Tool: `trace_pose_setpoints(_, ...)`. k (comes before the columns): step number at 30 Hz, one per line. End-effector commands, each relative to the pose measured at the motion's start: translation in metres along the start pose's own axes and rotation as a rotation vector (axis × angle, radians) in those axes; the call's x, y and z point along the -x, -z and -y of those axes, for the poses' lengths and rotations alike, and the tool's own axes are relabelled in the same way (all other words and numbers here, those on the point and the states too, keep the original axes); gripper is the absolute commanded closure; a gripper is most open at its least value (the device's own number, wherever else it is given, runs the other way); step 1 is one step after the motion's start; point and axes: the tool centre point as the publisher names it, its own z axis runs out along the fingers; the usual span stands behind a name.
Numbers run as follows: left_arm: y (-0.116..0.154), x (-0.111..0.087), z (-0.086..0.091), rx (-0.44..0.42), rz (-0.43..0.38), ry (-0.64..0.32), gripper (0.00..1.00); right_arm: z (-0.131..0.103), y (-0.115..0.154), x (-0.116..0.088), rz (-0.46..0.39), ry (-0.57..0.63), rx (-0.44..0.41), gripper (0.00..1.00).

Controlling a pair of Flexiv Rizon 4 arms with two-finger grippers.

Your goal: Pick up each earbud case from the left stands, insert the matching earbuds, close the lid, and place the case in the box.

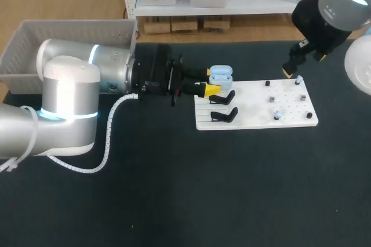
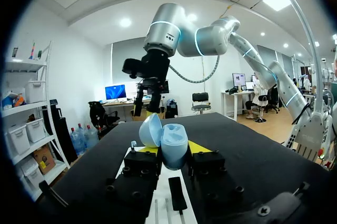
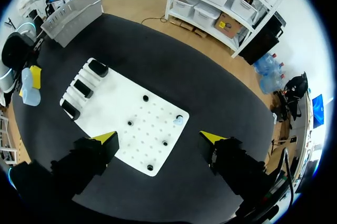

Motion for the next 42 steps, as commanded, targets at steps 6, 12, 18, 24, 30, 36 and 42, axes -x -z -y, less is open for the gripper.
trace_pose_setpoints(6, 0.000, -0.001, 0.001, 0.005, 0.002, -0.002, 1.00, -0.002, -0.003, 0.001, 0.003, -0.002, -0.006, 0.00)
trace_pose_setpoints(12, 0.000, -0.001, 0.001, 0.005, 0.002, -0.002, 1.00, -0.002, -0.003, 0.001, 0.003, -0.002, -0.006, 0.00)
trace_pose_setpoints(18, 0.000, -0.001, 0.001, 0.005, 0.002, -0.002, 1.00, -0.002, -0.003, 0.001, 0.003, -0.002, -0.006, 0.00)
trace_pose_setpoints(24, 0.000, -0.001, 0.001, 0.005, 0.002, -0.002, 1.00, 0.008, -0.019, 0.001, -0.027, 0.019, -0.017, 0.00)
trace_pose_setpoints(30, 0.000, -0.001, 0.001, 0.005, 0.002, -0.002, 1.00, 0.011, -0.034, -0.002, -0.082, 0.072, -0.052, 0.00)
trace_pose_setpoints(36, 0.000, -0.001, 0.001, 0.005, 0.002, -0.002, 1.00, 0.017, -0.048, 0.000, -0.120, 0.116, -0.078, 0.00)
trace_pose_setpoints(42, 0.000, -0.001, 0.001, 0.005, 0.002, -0.002, 1.00, 0.022, -0.058, -0.001, -0.156, 0.120, -0.081, 0.00)
